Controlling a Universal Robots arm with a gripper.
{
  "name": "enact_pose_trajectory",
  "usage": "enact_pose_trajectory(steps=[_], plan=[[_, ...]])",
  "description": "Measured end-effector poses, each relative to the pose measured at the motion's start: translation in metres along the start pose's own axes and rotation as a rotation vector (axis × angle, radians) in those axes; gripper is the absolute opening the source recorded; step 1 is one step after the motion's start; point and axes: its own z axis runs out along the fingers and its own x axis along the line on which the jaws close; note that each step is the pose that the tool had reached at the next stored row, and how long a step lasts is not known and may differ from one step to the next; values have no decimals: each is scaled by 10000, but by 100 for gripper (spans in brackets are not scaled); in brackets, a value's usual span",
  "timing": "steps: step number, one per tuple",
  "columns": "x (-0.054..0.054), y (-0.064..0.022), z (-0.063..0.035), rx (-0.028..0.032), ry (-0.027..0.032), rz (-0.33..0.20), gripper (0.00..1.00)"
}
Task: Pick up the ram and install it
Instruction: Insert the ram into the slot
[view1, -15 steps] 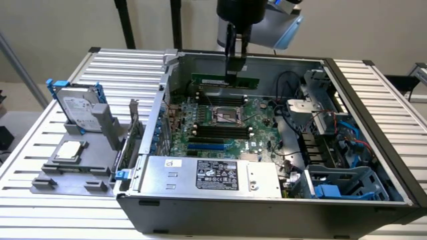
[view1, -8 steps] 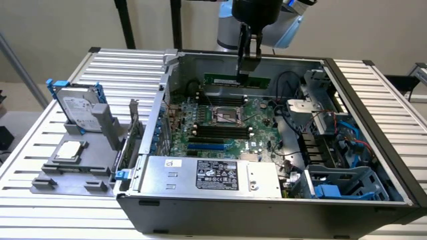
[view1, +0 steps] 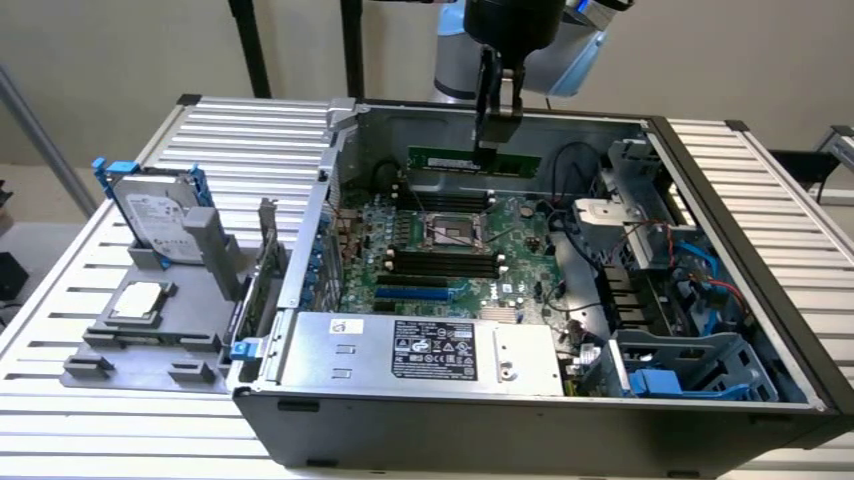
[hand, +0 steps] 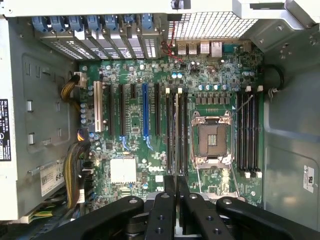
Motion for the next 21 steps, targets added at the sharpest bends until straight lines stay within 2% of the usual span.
enact_pose_trajectory(steps=[9,11,17,21], plan=[[0,1,4,0,-2,0,13],[1,17,36,1,1,-1,13],[7,142,147,4,1,-140,13],[8,154,219,4,3,-200,13]])
